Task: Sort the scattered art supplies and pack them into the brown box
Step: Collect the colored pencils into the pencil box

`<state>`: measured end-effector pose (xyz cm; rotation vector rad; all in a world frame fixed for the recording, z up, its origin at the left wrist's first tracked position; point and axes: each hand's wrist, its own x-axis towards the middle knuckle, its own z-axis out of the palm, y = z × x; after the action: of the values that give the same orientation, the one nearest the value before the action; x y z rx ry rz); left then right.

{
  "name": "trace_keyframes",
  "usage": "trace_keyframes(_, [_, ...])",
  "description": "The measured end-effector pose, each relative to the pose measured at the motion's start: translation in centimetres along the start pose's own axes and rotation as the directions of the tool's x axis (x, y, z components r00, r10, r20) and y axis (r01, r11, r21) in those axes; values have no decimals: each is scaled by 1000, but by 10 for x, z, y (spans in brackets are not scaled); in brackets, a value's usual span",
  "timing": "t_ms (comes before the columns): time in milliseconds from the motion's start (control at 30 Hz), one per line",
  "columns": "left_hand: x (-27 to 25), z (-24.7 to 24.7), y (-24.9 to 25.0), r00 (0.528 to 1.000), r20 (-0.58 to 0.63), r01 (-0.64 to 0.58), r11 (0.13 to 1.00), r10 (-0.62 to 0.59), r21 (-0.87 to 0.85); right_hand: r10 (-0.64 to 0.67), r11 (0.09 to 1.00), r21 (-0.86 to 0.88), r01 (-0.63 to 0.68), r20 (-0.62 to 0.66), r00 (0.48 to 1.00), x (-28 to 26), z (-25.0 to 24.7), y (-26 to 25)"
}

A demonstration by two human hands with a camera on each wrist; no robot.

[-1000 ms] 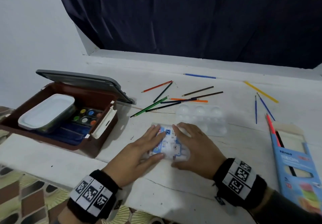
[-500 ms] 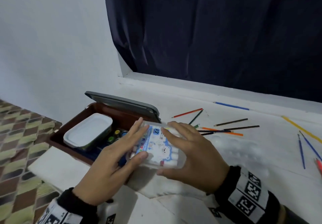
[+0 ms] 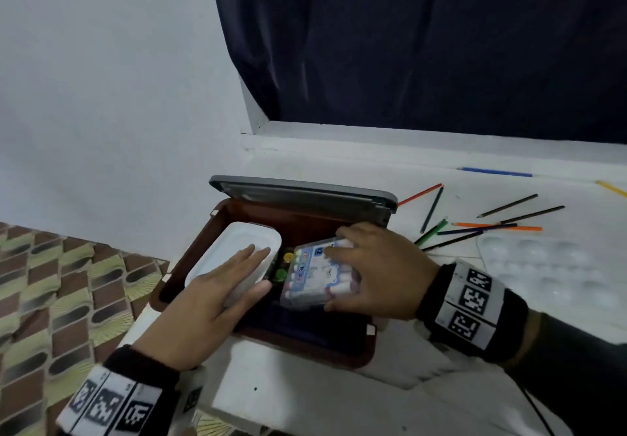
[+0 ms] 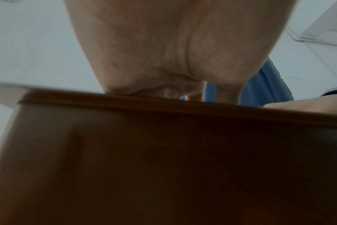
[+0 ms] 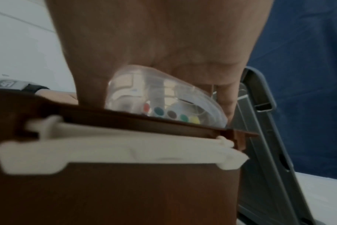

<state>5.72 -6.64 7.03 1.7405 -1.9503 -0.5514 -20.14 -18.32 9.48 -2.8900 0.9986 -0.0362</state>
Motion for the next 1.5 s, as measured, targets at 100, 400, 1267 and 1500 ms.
trace_keyframes(100, [3, 1, -9, 1000, 7, 0, 1000, 0, 7, 47, 998, -45, -44, 63, 997, 11, 3, -10])
trace_keyframes(400, [-2, 7, 1, 990, -129, -25, 975, 55, 219, 126, 989, -87, -116, 109, 986, 19, 23, -30])
trace_keyframes(1267, [24, 108, 178, 962, -256, -175, 936, 96, -306, 567, 626, 778, -55, -406, 717, -179, 25, 64])
trace_keyframes(1500, [46, 217, 282, 987, -147, -125, 905, 70, -406, 631, 608, 780, -146, -364, 685, -296, 37, 166])
